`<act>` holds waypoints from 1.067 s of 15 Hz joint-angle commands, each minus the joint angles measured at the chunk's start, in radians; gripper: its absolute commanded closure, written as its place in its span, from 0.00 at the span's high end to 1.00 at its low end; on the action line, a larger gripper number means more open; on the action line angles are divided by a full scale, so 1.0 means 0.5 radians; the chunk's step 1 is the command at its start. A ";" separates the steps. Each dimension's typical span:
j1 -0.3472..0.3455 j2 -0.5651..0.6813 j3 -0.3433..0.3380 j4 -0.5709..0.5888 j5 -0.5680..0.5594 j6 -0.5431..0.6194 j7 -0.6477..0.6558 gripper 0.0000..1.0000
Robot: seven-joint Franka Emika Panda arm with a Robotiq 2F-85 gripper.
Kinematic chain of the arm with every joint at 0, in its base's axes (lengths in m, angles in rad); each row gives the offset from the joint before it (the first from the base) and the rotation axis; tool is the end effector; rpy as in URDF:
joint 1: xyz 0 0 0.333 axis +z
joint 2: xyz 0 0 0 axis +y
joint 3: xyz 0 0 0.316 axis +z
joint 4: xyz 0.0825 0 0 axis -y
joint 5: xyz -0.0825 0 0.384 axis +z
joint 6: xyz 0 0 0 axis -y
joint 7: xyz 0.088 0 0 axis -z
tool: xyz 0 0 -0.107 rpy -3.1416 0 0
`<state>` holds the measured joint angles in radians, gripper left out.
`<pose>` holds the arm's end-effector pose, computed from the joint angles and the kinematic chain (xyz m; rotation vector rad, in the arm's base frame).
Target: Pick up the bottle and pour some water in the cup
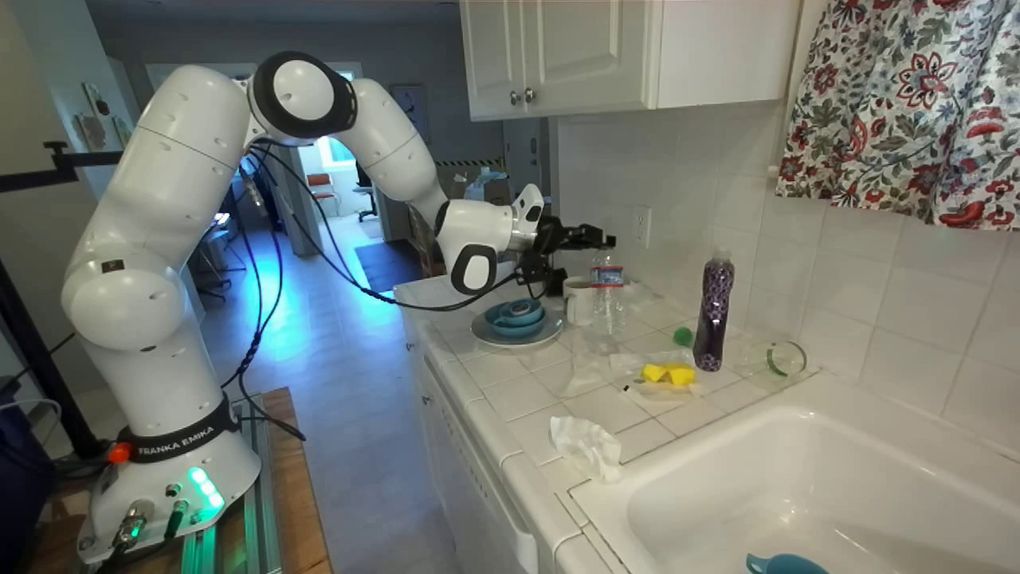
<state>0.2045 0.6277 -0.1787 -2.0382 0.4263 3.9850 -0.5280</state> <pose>0.6189 -0.0243 0.3005 2.1741 0.1473 1.5976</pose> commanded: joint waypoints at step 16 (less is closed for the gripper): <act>0.302 -0.002 -0.226 0.084 -0.284 -0.416 -0.987 0.08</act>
<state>0.3354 0.6299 -0.2719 -2.0187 0.3341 3.8238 -0.9519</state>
